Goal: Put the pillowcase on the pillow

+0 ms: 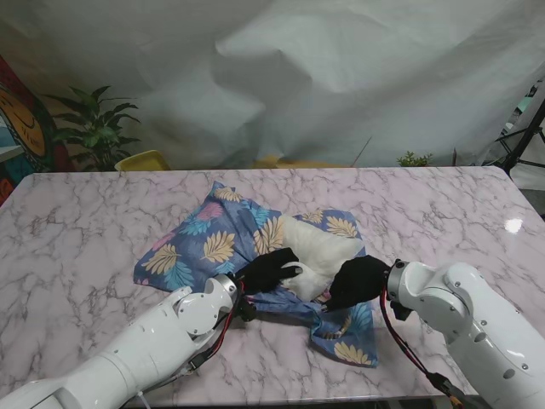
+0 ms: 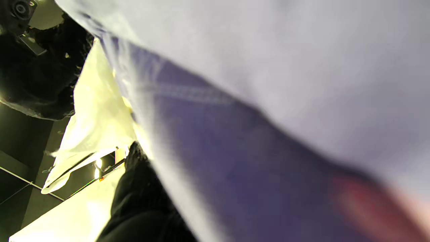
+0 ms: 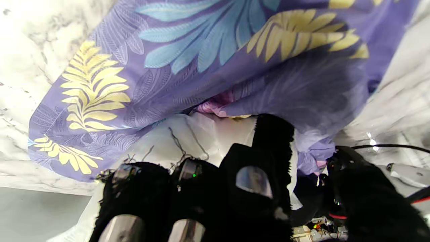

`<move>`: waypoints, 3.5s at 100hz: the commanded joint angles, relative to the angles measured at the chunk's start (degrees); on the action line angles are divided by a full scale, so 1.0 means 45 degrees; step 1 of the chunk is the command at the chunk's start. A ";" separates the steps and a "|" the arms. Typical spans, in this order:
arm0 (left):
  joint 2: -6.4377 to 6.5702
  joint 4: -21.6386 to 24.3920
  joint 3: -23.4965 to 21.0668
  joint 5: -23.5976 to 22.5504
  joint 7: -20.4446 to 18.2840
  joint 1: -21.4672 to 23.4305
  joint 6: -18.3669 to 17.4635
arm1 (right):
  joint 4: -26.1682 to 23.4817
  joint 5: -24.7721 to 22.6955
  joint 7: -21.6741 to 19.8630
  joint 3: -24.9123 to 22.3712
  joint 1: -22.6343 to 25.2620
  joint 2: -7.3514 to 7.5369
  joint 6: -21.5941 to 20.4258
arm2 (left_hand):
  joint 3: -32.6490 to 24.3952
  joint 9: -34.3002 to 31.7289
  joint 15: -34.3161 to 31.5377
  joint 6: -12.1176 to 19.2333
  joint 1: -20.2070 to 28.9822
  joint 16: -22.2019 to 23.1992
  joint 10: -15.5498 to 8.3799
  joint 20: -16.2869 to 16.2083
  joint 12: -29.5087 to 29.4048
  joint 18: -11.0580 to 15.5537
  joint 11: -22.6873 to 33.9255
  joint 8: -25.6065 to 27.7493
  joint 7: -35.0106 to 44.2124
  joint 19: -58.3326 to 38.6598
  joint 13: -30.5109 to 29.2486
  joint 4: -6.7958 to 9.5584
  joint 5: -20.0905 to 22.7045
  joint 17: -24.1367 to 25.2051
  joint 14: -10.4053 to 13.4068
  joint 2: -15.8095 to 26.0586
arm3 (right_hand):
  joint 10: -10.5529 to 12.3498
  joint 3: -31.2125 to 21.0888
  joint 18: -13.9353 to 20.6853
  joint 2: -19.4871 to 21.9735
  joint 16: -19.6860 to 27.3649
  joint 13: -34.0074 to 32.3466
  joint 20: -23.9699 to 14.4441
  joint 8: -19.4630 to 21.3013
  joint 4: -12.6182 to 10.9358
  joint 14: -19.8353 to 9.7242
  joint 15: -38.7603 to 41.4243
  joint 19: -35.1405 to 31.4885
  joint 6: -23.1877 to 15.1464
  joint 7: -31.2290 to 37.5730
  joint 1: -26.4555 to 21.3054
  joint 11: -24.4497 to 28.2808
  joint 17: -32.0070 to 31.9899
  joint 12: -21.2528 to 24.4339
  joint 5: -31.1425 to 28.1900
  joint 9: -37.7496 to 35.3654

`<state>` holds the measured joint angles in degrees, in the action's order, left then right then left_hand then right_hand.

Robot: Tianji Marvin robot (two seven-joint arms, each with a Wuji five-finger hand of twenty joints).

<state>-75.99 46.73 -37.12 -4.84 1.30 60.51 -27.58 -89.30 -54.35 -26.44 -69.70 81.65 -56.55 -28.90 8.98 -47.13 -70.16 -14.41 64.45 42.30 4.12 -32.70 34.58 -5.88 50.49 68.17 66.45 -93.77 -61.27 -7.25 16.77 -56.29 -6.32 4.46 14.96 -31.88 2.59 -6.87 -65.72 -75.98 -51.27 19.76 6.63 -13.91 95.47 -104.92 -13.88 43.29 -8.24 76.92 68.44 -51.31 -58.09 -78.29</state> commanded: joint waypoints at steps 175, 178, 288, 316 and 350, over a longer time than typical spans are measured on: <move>0.0184 -0.0889 0.0289 -0.0150 -0.0374 0.0249 0.0341 | 0.1975 0.5048 -0.0040 0.0380 0.0390 -0.0144 0.2500 | -0.1293 -0.0847 0.0395 -0.1080 0.1233 -0.0206 0.0198 0.0274 0.0335 -0.1241 0.1055 0.0417 0.0988 0.0385 -0.0258 0.0563 0.0057 0.0458 -0.0680 0.0894 | -0.4808 0.6708 -0.0231 0.3880 0.6866 0.0272 0.5343 -0.0227 -0.1076 0.5593 -0.8120 -0.0358 0.3847 -0.0847 -0.1272 -0.6402 -0.0305 0.5009 0.3413 0.3684; 0.0182 -0.0896 0.0295 -0.0154 -0.0372 0.0246 0.0336 | 0.1933 0.4709 -0.0250 0.0368 0.0309 -0.0071 0.2383 | -0.1283 -0.0852 0.0393 -0.1074 0.1220 -0.0206 0.0190 0.0274 0.0334 -0.1233 0.1057 0.0416 0.0987 0.0384 -0.0263 0.0560 0.0055 0.0452 -0.0673 0.0891 | -0.4663 0.6677 0.0878 0.3956 0.6633 0.0242 0.4958 -0.0119 -0.1100 0.5297 -0.7057 -0.0935 0.3645 -0.0586 -0.1249 -0.6381 -0.0137 0.4990 0.2928 0.3115; 0.0166 -0.0937 0.0338 -0.0208 -0.0337 0.0214 0.0330 | 0.2447 0.2676 -0.0889 0.2064 -0.1373 0.0331 0.0485 | -0.1287 -0.0850 0.0388 -0.1077 0.1222 -0.0211 0.0197 0.0285 0.0350 -0.1207 0.1081 0.0416 0.0990 0.0387 -0.0263 0.0561 0.0064 0.0446 -0.0642 0.0883 | 0.0466 0.7109 0.4894 0.6333 0.3702 0.0033 0.2707 -0.1334 -0.1153 0.0688 -0.1369 -0.2661 -0.0689 -0.1158 0.0295 -0.1021 0.0537 -0.0569 0.3070 0.0456; 0.0217 -0.0855 0.0293 -0.0229 -0.0373 0.0244 0.0422 | 0.0949 0.1039 -0.1177 0.0606 -0.0236 0.0366 0.0810 | -0.1292 -0.0847 0.0370 -0.1081 0.1228 -0.0206 0.0171 0.0277 0.0359 -0.1204 0.1093 0.0417 0.0995 0.0365 -0.0271 0.0564 0.0071 0.0430 -0.0635 0.0881 | -0.1231 0.7195 -0.1410 0.6374 0.5053 0.4340 0.3453 0.2305 -0.1083 0.2911 -0.9316 0.3994 -0.1310 0.5111 0.0841 -0.3796 -0.7453 -0.0263 -0.3617 0.5575; 0.0135 -0.1062 0.0467 -0.0177 -0.0466 0.0136 0.0248 | -0.0884 -0.5674 0.3160 -0.1046 0.1400 0.0173 0.0561 | -0.1289 -0.0849 0.0368 -0.1058 0.1218 -0.0210 0.0149 0.0276 0.0364 -0.1201 0.1102 0.0425 0.0998 0.0363 -0.0271 0.0561 0.0070 0.0430 -0.0632 0.0888 | -0.1191 0.7100 -0.2337 0.6484 0.6891 0.4737 0.4219 0.5710 -0.1173 0.2281 -1.2633 0.7871 -0.2333 0.7914 0.1235 -0.6424 -1.0097 0.2728 -0.3874 0.4045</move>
<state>-76.49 45.75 -35.81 -5.16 0.96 59.51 -27.82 -93.63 -79.39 -13.53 -73.98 87.70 -57.05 -27.00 8.82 -47.07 -69.52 -14.23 64.45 42.22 3.90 -31.65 34.58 -5.57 50.42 68.17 66.45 -93.55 -61.22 -7.17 16.66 -56.26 -6.02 3.76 8.33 -0.51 -6.94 19.20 -35.61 -52.68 -33.24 36.34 2.49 -2.79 39.28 -69.83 -24.63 10.97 -5.01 48.02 22.51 -39.67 -48.13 -57.85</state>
